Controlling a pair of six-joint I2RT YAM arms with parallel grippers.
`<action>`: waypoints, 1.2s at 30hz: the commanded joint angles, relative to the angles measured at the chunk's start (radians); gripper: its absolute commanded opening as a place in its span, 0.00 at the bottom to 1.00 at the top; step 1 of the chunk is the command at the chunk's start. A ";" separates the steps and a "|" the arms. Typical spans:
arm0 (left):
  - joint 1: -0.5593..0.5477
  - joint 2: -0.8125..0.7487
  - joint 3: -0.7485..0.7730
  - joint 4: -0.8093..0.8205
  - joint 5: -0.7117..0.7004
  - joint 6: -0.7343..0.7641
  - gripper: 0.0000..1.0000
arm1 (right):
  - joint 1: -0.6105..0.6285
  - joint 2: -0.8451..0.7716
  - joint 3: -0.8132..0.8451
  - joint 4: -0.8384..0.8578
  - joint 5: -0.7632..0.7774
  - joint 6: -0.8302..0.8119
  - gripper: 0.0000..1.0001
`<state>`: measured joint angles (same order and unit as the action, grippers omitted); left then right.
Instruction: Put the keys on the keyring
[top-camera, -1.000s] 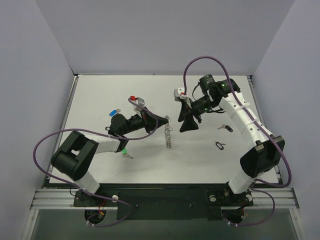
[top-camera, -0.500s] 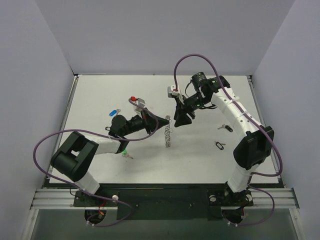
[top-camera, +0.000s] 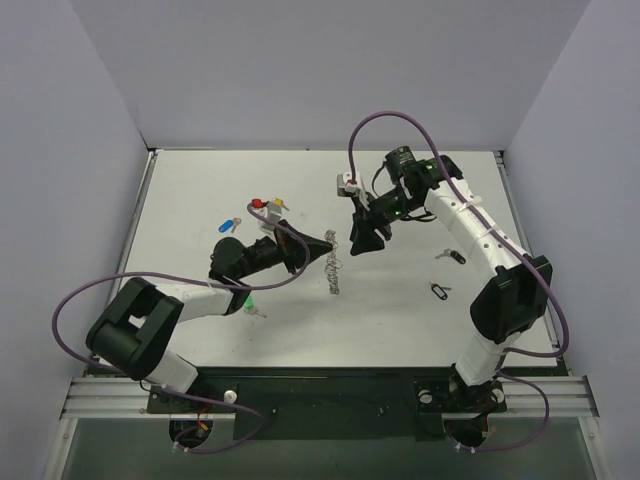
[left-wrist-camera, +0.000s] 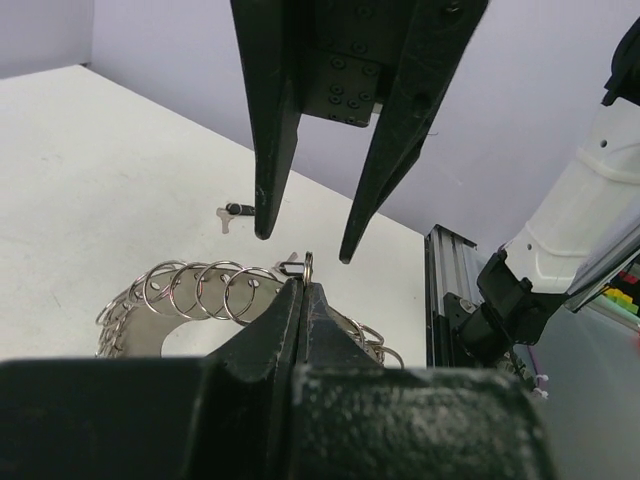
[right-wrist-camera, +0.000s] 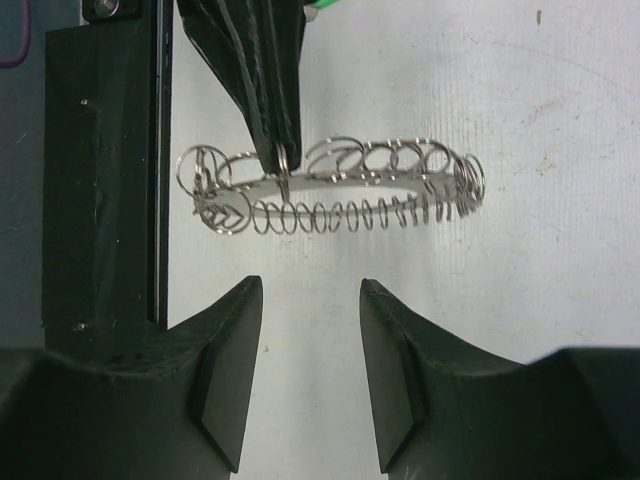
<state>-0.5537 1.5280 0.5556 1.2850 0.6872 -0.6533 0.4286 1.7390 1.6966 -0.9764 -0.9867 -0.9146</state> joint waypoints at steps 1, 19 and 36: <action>-0.002 -0.087 -0.013 0.166 -0.018 0.061 0.00 | -0.027 -0.084 -0.035 -0.018 0.002 0.006 0.40; 0.011 -0.253 -0.036 -0.029 -0.063 0.130 0.00 | -0.080 -0.098 0.061 -0.062 0.164 0.094 0.43; 0.006 -0.358 -0.141 0.013 -0.218 0.106 0.00 | -0.018 -0.084 0.052 -0.030 0.180 0.140 0.43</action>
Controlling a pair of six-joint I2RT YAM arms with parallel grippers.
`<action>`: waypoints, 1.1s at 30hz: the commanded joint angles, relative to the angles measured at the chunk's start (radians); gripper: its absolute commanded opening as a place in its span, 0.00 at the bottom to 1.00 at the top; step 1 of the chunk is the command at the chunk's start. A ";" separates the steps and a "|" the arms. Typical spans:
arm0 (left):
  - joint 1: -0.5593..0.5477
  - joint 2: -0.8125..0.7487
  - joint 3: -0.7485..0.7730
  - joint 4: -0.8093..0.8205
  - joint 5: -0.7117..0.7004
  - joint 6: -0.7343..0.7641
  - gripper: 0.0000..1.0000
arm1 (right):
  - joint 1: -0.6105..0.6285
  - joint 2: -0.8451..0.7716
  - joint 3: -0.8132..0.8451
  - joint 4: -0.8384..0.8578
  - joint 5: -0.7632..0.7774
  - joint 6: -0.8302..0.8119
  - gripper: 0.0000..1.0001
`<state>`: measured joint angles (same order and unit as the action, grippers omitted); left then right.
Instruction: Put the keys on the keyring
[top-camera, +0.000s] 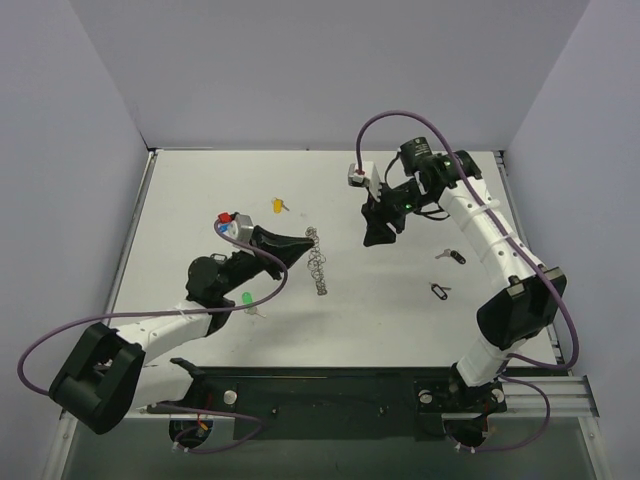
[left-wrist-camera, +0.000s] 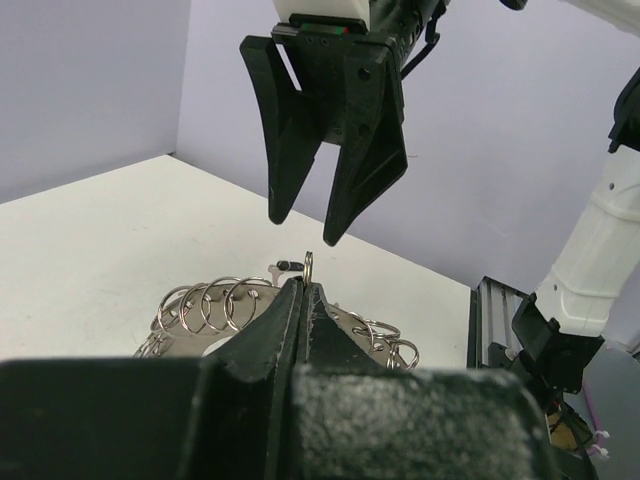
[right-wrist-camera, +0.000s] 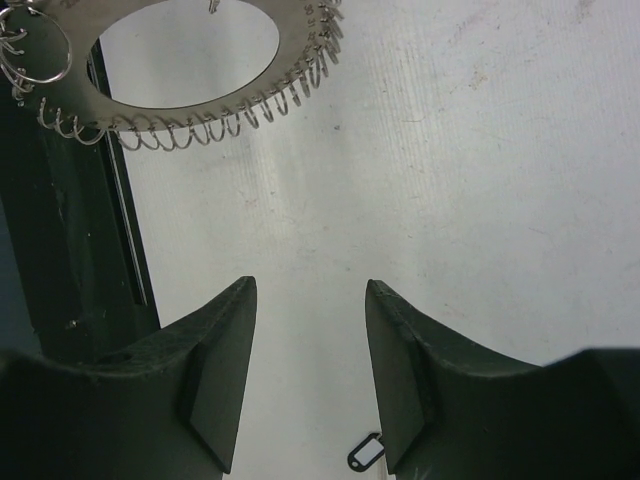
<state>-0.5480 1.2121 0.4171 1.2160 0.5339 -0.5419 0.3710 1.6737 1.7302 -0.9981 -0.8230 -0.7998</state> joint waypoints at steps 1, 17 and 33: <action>-0.003 -0.049 -0.008 0.085 -0.068 -0.003 0.00 | 0.057 -0.019 0.014 -0.007 0.030 0.030 0.43; -0.043 -0.089 -0.037 0.076 -0.132 0.017 0.00 | 0.091 -0.083 -0.044 0.049 0.058 0.060 0.43; -0.066 -0.079 -0.029 0.094 -0.147 0.022 0.00 | 0.100 -0.098 -0.028 0.058 0.008 0.068 0.44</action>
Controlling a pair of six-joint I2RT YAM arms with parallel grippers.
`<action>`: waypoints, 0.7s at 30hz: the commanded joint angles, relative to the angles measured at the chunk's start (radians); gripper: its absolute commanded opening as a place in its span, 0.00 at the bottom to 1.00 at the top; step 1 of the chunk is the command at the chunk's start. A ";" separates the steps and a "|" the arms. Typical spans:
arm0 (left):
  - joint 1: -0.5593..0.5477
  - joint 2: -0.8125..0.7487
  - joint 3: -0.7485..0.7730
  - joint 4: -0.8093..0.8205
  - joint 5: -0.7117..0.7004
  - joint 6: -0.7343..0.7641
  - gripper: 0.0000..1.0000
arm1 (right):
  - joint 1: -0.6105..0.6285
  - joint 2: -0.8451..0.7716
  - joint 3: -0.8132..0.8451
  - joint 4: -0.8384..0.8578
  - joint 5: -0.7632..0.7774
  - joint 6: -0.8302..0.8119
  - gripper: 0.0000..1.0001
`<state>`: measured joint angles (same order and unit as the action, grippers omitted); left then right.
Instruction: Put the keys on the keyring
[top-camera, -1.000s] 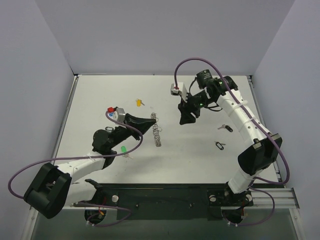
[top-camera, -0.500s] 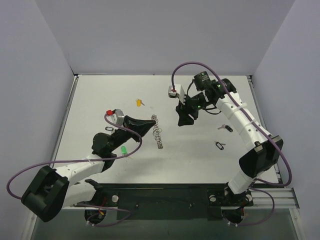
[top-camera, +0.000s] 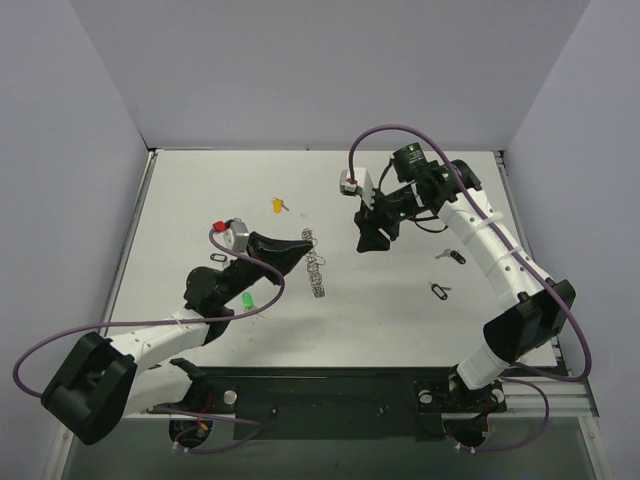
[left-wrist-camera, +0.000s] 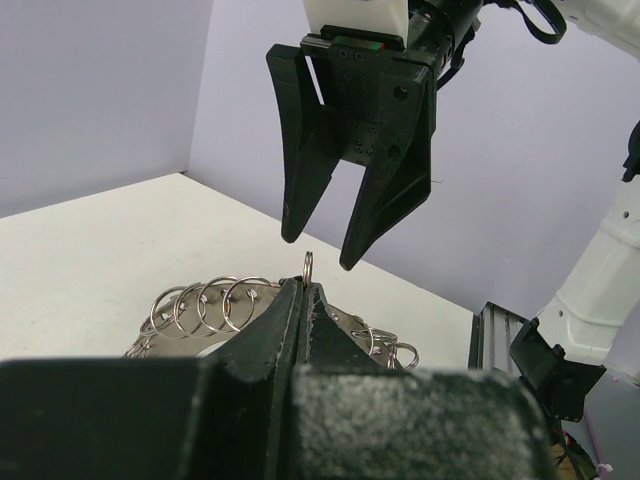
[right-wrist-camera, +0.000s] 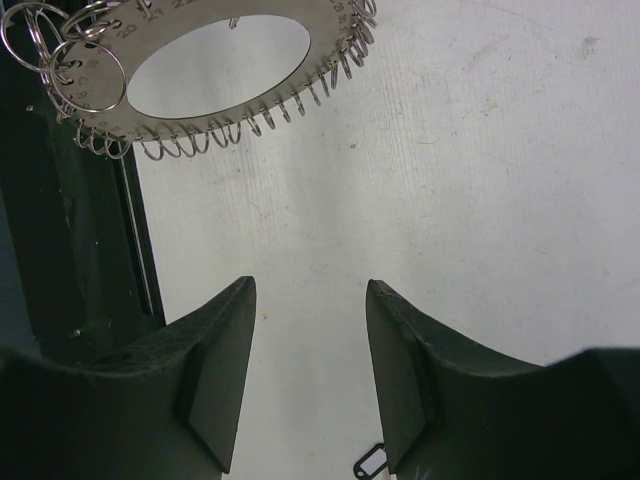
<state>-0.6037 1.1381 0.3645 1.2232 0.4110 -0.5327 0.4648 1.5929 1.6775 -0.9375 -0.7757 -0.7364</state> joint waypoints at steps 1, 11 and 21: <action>-0.011 0.002 0.027 0.096 -0.023 0.010 0.00 | 0.009 -0.016 0.036 -0.003 -0.040 0.005 0.44; -0.014 0.055 0.053 0.171 -0.026 0.011 0.00 | 0.066 0.076 0.183 -0.003 -0.059 0.042 0.44; -0.025 0.126 0.088 0.252 -0.014 -0.010 0.00 | 0.097 0.090 0.183 0.005 -0.121 0.016 0.38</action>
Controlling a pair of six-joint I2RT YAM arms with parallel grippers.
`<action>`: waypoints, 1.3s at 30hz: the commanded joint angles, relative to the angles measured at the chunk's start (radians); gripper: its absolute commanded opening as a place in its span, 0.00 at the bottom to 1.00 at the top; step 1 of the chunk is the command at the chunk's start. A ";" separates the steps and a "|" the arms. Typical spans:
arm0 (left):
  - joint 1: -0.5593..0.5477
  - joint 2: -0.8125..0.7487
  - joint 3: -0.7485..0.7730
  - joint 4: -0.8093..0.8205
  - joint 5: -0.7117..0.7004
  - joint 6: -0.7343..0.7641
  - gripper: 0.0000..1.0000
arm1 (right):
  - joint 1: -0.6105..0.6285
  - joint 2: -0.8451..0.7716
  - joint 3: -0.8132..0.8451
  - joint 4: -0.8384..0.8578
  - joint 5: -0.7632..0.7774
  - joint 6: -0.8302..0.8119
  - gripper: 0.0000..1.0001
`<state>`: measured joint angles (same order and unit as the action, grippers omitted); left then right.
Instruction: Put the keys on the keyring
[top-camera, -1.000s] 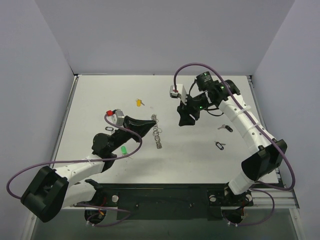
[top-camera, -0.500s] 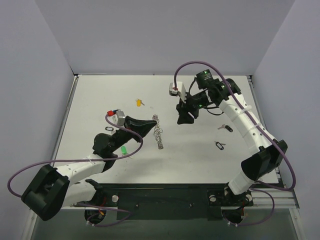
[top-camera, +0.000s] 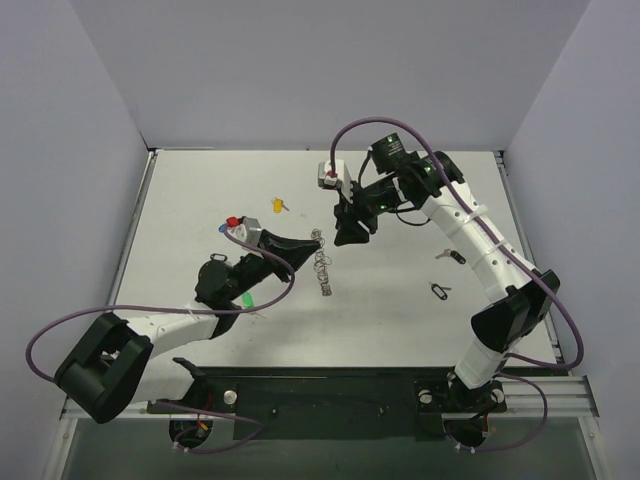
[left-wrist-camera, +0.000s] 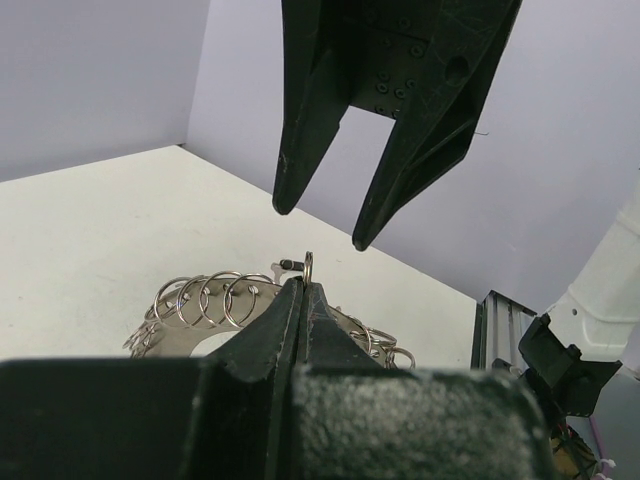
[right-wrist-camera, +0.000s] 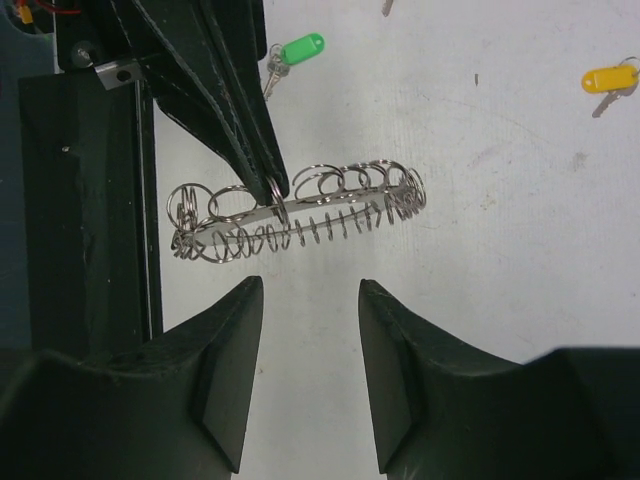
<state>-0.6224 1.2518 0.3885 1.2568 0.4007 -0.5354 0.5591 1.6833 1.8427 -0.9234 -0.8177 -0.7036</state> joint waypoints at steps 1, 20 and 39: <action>-0.007 0.017 0.064 0.225 -0.005 -0.009 0.00 | 0.004 -0.002 0.013 -0.012 -0.113 -0.026 0.38; -0.007 0.035 0.066 0.279 0.023 -0.041 0.00 | 0.024 0.072 0.058 -0.091 -0.208 -0.146 0.30; -0.005 0.034 0.066 0.291 0.020 -0.048 0.00 | 0.038 0.092 0.058 -0.129 -0.235 -0.184 0.00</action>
<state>-0.6277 1.2926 0.4084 1.2617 0.4313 -0.5732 0.5850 1.7676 1.8687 -0.9928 -0.9928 -0.8577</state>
